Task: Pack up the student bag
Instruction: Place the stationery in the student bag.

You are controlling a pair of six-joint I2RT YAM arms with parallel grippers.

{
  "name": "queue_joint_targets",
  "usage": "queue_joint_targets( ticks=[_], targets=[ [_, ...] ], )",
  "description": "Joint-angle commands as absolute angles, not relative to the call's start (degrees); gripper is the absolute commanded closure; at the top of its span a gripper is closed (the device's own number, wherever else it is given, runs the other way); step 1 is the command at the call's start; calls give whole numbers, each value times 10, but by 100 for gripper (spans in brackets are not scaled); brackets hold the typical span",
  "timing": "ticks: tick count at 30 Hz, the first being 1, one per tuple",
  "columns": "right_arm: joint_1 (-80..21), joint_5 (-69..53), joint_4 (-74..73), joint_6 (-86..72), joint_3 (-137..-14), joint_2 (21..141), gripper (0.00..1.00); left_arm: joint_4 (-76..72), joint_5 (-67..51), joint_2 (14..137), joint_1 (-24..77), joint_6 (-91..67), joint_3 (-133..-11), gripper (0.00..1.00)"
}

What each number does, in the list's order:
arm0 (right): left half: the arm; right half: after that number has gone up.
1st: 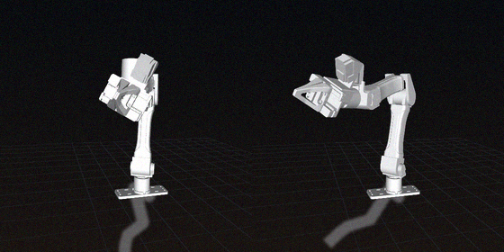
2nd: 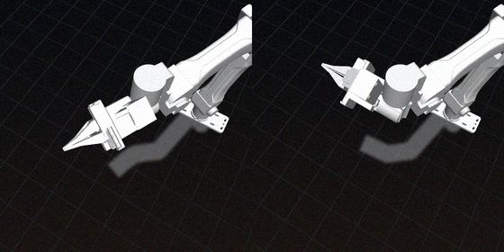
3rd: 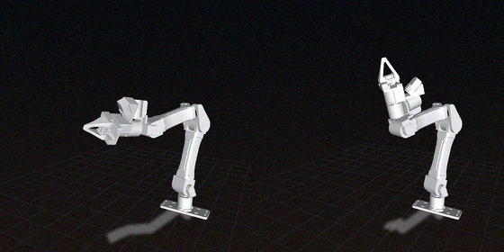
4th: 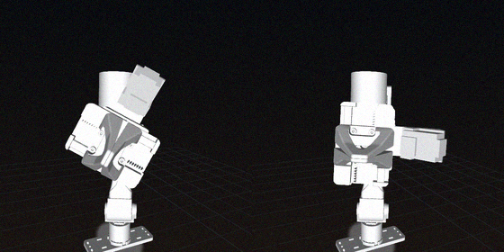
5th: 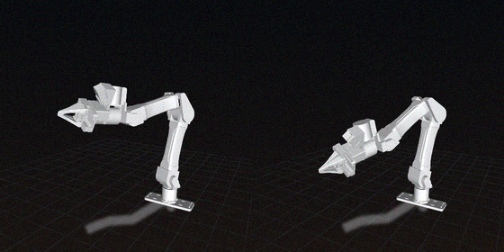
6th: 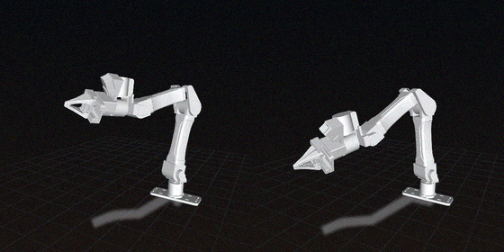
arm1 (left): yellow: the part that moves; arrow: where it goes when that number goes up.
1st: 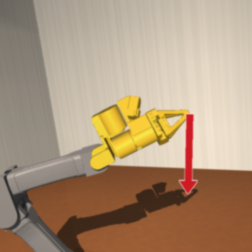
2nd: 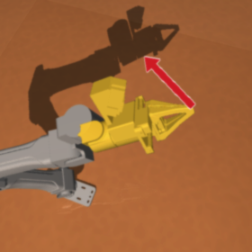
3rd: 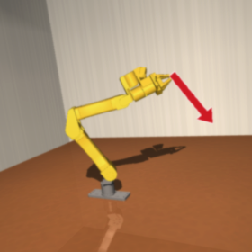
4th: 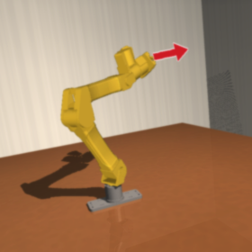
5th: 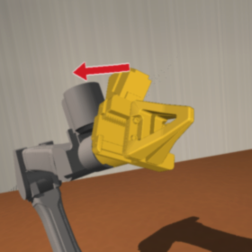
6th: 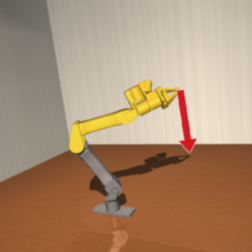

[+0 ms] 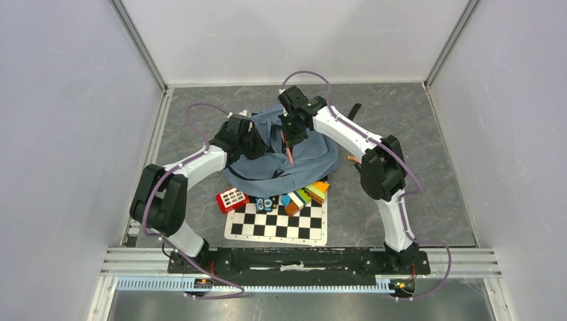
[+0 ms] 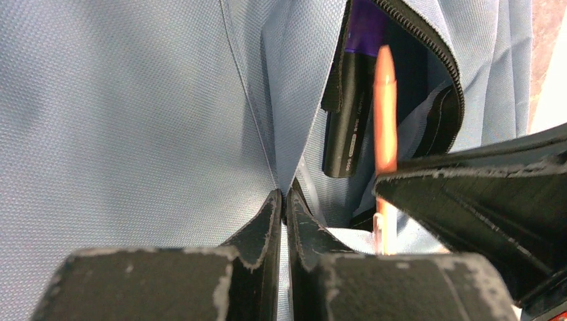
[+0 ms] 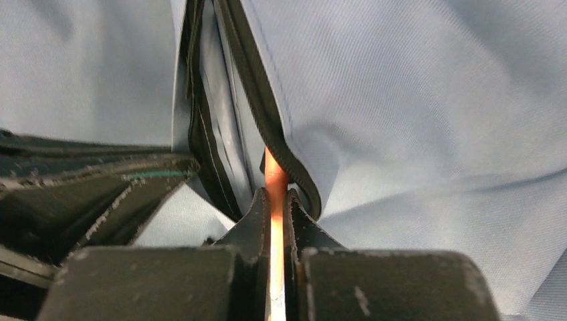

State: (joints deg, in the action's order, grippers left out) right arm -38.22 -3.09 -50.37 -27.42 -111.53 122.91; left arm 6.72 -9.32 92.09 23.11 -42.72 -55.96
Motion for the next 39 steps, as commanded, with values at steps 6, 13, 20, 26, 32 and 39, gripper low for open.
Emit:
queue_joint_targets(
  ticks=[6, 13, 20, 26, 32, 39],
  targets=[
    [-376, 80, -460, -305, -1173, 1264, 100, 45, -115, 911, 232, -441, -552, 90],
    [-376, 131, -394, -312, -1172, 1270, 100, 43, -117, 913, 232, -442, -553, 89],
    [-379, 173, -338, -309, -1149, 1264, 100, 43, -115, 914, 232, -444, -551, 89],
    [-399, 203, -292, -305, -1136, 1262, 95, 44, -115, 918, 232, -446, -550, 90],
    [-410, 229, -292, -281, -1128, 1255, 69, 47, -113, 920, 232, -446, -554, 90],
    [-410, 269, -277, -243, -1090, 1215, 55, 47, -111, 923, 232, -447, -555, 89]
  ],
)
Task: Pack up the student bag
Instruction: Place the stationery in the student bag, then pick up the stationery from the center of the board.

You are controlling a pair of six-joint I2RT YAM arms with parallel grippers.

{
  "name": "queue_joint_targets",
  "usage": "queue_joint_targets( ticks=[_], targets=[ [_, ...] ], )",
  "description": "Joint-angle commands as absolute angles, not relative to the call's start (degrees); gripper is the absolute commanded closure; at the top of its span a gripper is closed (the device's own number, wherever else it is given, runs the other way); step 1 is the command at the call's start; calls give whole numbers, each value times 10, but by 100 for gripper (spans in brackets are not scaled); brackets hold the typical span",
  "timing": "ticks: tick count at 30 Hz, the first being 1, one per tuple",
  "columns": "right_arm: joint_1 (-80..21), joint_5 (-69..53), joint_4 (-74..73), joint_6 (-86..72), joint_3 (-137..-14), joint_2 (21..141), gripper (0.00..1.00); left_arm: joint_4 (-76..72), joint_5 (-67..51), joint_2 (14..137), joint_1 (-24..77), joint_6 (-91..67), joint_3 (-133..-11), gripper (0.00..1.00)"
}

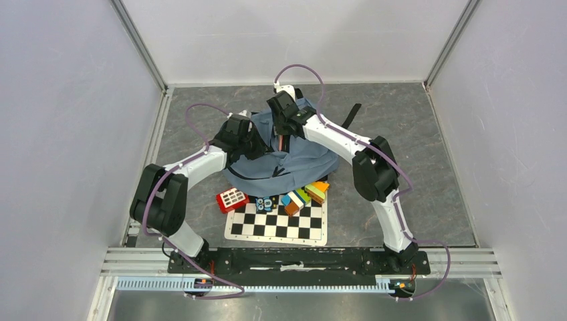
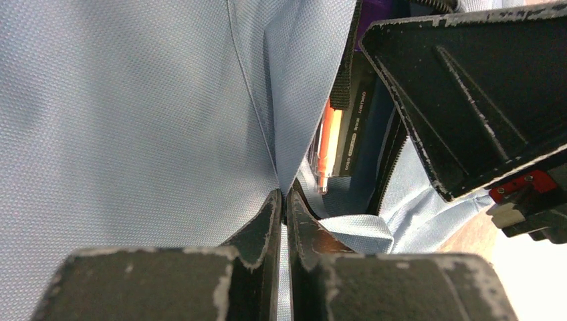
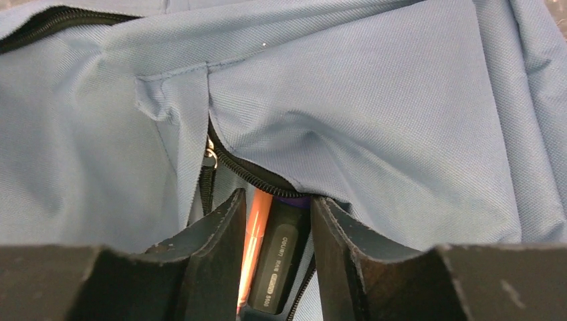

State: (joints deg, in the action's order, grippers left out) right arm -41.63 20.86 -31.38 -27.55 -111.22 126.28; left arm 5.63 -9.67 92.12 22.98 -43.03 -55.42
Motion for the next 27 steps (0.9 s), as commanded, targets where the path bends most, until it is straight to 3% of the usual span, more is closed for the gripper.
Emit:
queue_joint_targets(
  ticks=[1, 11, 16, 21, 27],
  targets=[
    [-410, 267, -274, -239, -1087, 1208, 54, 48, -111, 923, 232, -447, -555, 89],
    [-411, 125, -186, -108, -973, 1075, 35, 72, -98, 927, 232, -439, -577, 89],
    [-407, 142, -185, -48, -874, 971, 26, 82, -90, 934, 231, -439, -589, 90],
    [-359, 154, -226, -45, -782, 894, 28, 91, -72, 932, 231, -441, -598, 90],
    [-229, 96, -247, -58, -656, 837, 34, 102, -70, 944, 230, -446, -614, 90]
  ],
)
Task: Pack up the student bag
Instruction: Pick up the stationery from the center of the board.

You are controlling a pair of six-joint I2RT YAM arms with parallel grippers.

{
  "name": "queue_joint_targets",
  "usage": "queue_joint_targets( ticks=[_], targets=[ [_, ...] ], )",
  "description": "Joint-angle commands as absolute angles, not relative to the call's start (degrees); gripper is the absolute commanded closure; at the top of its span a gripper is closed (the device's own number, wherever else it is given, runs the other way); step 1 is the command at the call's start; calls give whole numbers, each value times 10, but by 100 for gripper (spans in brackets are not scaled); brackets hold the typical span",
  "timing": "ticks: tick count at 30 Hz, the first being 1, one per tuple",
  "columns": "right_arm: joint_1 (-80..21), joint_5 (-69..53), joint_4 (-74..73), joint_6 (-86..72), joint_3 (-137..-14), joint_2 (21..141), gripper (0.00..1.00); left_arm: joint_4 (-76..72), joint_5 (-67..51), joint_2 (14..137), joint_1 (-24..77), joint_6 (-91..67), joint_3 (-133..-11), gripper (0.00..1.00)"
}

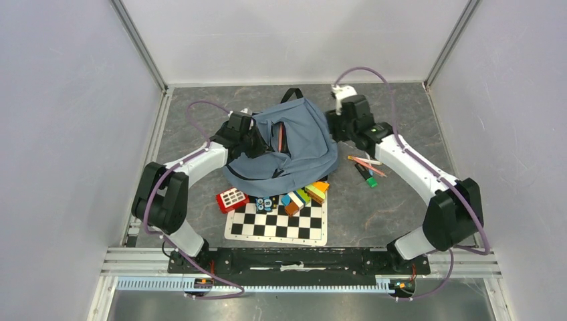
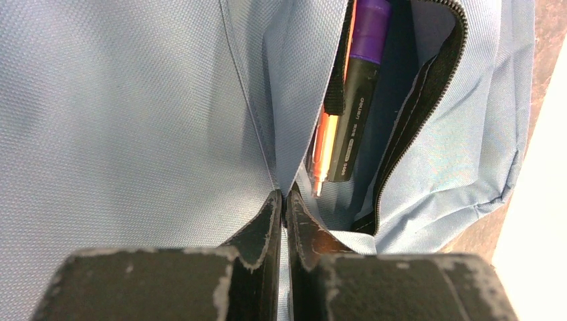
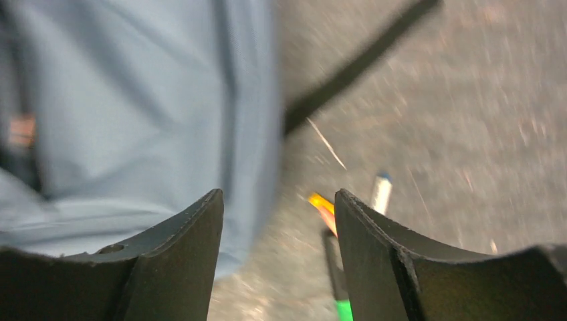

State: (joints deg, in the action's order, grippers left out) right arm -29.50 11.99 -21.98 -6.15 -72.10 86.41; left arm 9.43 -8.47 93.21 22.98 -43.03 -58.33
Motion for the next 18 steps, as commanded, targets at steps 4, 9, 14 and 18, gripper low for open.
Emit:
queue_joint_targets(
  ticks=[4, 9, 14, 18],
  targets=[
    [-173, 85, -251, -31, -599, 835, 34, 104, -72, 940, 231, -456, -607, 90],
    [-114, 56, -265, -20, -568, 845, 39, 109, -63, 932, 231, -455, -601, 89],
    [-108, 24, -278, -28, -552, 852, 42, 109, -62, 925, 231, -456, -593, 90],
    [-107, 24, -275, -44, -520, 852, 42, 104, -57, 914, 231, -460, -580, 90]
  ],
)
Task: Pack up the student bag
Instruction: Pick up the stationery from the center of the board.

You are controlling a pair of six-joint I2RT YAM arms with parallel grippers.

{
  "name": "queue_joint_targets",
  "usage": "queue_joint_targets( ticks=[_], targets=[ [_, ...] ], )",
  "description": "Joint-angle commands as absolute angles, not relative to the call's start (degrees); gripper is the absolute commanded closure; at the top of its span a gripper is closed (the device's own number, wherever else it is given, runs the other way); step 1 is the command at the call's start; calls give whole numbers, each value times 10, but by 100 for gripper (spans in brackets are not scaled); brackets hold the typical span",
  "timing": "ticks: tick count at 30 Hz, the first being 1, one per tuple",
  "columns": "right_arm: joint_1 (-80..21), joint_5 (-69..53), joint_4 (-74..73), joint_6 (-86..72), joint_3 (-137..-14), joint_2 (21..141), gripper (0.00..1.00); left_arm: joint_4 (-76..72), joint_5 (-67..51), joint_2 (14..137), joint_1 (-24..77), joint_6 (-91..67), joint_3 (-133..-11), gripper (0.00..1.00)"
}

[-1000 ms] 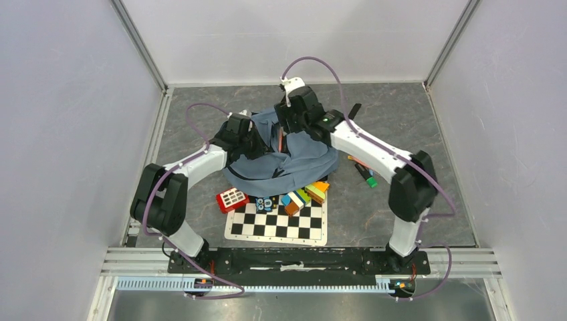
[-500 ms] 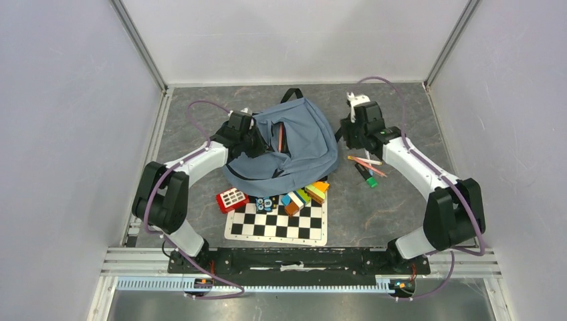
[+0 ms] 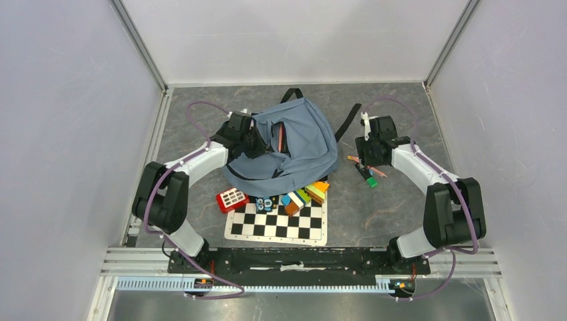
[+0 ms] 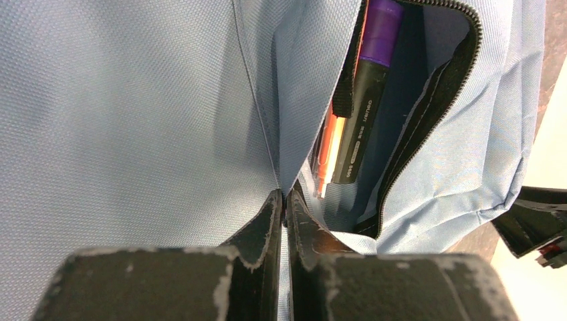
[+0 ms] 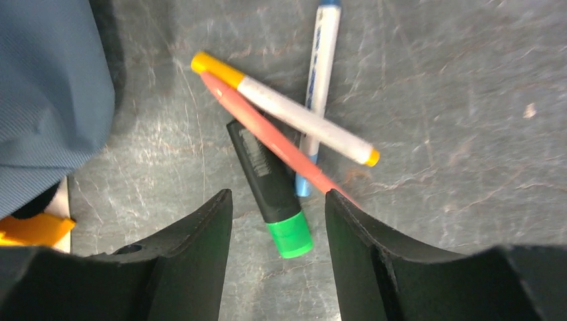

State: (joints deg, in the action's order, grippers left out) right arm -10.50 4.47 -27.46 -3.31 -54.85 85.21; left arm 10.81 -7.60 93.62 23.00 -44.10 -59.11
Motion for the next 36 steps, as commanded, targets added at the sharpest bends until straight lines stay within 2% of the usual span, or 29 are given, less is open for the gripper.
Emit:
queue_joint_targets(
  ticks=[1, 12, 17, 22, 27, 30, 36],
  targets=[
    [-108, 23, -276, -48, -514, 852, 43, 104, -56, 911, 231, -460, -575, 90],
    [-108, 43, -259, -55, -463, 856, 46, 95, -58, 905, 231, -465, -561, 90],
    [-108, 48, -254, -43, -471, 875, 47, 94, -58, 906, 231, -464, -564, 90],
    [-110, 2, -247, -51, -479, 889, 50, 92, -60, 905, 231, -464, -564, 90],
    [-139, 38, -249, -58, -479, 894, 53, 92, -59, 903, 231, -464, -564, 90],
    [-161, 66, -252, -64, -479, 904, 56, 91, -62, 905, 230, -464, -564, 89],
    [-192, 92, -275, -70, -490, 928, 69, 89, -62, 900, 231, -465, -559, 90]
  ],
)
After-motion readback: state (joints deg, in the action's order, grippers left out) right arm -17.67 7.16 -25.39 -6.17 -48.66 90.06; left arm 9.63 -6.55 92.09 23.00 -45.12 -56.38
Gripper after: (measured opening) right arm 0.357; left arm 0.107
